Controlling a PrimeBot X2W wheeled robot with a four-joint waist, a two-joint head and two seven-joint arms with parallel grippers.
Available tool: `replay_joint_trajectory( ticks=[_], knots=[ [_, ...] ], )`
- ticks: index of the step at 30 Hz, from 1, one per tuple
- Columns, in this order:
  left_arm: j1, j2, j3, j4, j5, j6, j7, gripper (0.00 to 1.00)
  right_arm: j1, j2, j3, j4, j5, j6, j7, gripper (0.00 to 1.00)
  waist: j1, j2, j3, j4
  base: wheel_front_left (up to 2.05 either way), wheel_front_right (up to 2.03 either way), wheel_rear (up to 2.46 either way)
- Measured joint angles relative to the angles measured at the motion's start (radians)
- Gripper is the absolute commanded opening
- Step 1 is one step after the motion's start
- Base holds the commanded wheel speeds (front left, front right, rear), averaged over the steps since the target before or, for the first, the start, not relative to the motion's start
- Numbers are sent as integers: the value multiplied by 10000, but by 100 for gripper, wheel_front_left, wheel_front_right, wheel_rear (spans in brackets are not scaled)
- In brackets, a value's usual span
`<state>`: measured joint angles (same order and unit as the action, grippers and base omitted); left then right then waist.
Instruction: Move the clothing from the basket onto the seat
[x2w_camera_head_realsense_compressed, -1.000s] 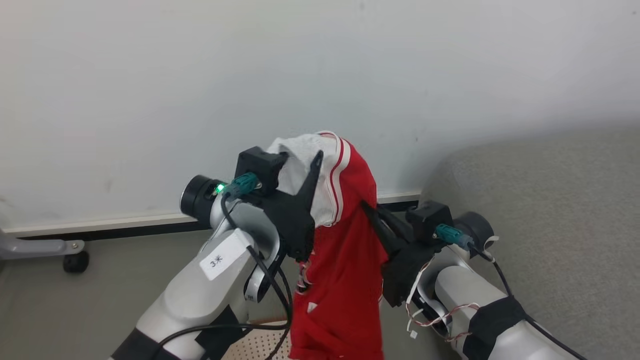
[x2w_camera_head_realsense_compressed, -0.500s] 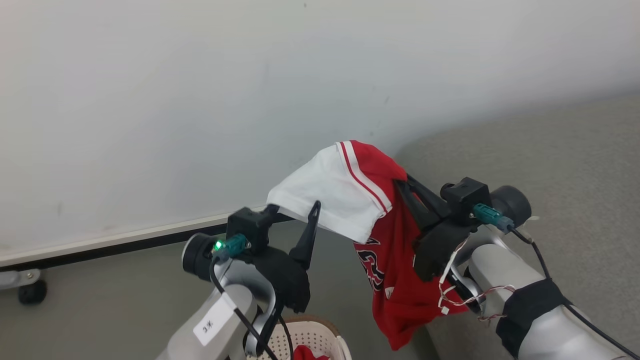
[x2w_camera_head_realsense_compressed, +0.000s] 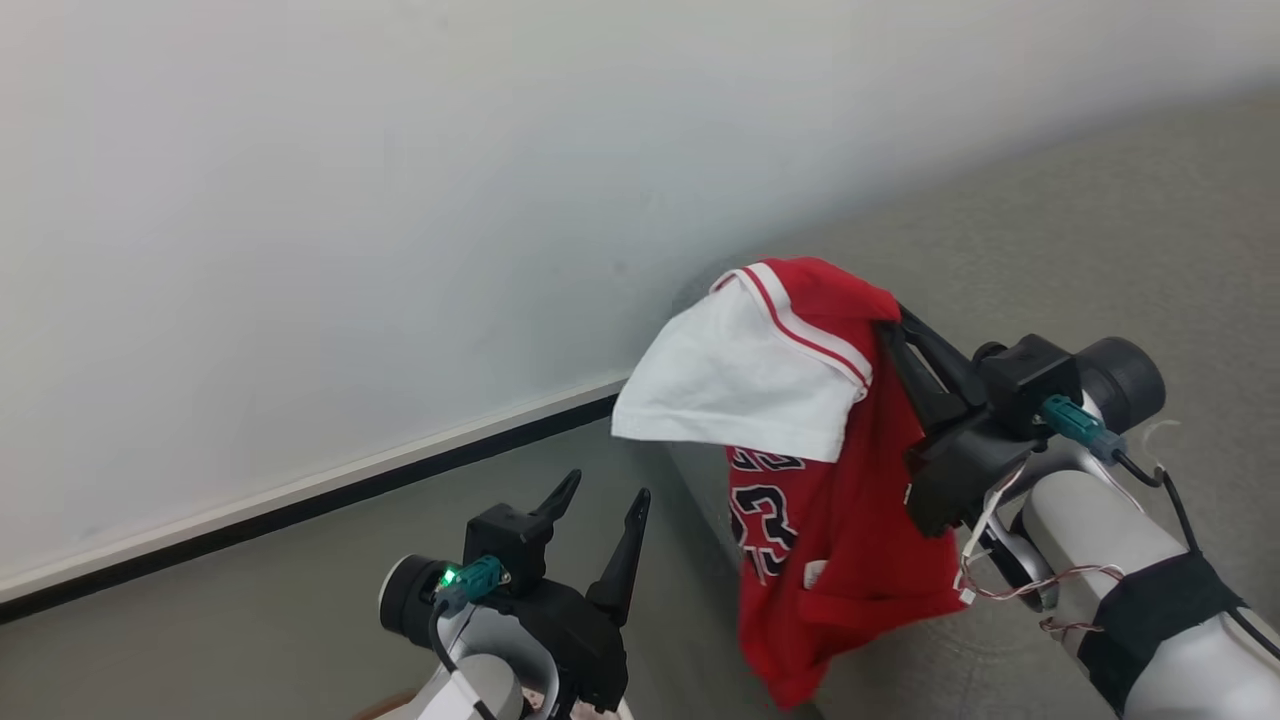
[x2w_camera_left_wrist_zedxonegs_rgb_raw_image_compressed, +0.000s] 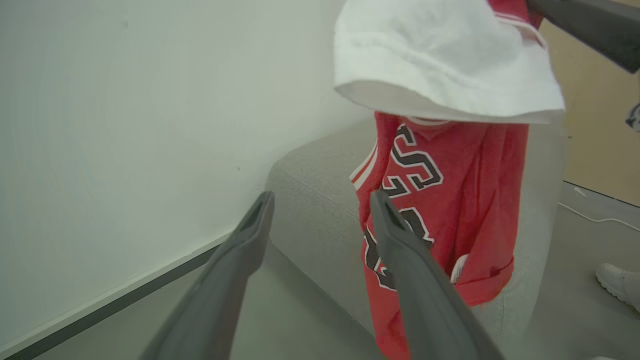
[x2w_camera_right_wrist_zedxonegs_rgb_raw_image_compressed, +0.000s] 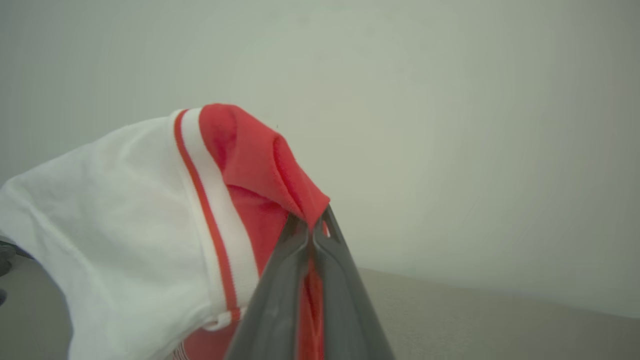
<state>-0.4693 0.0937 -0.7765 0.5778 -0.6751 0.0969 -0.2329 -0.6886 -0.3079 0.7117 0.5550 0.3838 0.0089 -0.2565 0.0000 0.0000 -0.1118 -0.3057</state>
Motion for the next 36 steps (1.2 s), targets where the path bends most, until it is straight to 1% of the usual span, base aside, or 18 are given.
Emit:
replay_joint_trajectory(
  ticks=[2,4,6,12,15,18,23,26,29,30,33,36],
  knots=[
    [105,-10,-4,-31,2,0,-69,100,87,-157,-46,-205,-67,-33,0,0,0,0,16,-247,0,0,0],
    [181,-15,8,-92,10,2,-82,100,259,-378,-171,-535,-77,-180,0,0,0,0,49,-619,0,0,0],
    [236,-31,8,-146,21,4,-86,100,361,-510,-230,-748,-82,-196,0,0,0,0,78,-865,0,0,0],
    [269,-111,-12,-416,105,13,-111,100,771,-989,-518,-1373,-102,-403,0,0,0,0,245,-1544,0,0,0],
    [264,-173,-40,-485,182,13,-115,100,887,-1177,-660,-1507,-86,-453,0,0,0,0,434,-1757,0,0,0],
    [262,-167,-46,-485,257,35,-165,100,882,-1187,-740,-1570,-58,-453,0,0,1,0,641,-1897,0,0,0],
    [231,-167,-86,-543,523,86,-165,100,847,-1294,-924,-1693,12,-451,0,0,0,0,979,-1978,0,0,0],
    [207,-155,-84,-690,602,94,-165,100,624,-1348,-1104,-1739,153,-395,0,0,0,0,1208,-1913,0,0,0],
    [128,-71,-73,-848,709,102,-167,100,-169,-1423,-1264,-1593,213,-134,6,0,1,0,1487,-1804,0,0,0],
    [128,-71,-73,-848,709,102,-167,100,-169,-1423,-1264,-1593,213,-134,6,0,1,0,1487,-1804,0,0,0],
    [-76,73,-23,-1009,817,163,-167,100,-1234,-1469,-1459,-1264,242,90,104,0,1,1,1820,-1669,0,0,0],
    [-302,221,8,-1168,1016,174,-167,100,-2134,-1492,-1712,-903,368,238,211,0,1,1,2184,-1506,0,0,0]
  ],
)
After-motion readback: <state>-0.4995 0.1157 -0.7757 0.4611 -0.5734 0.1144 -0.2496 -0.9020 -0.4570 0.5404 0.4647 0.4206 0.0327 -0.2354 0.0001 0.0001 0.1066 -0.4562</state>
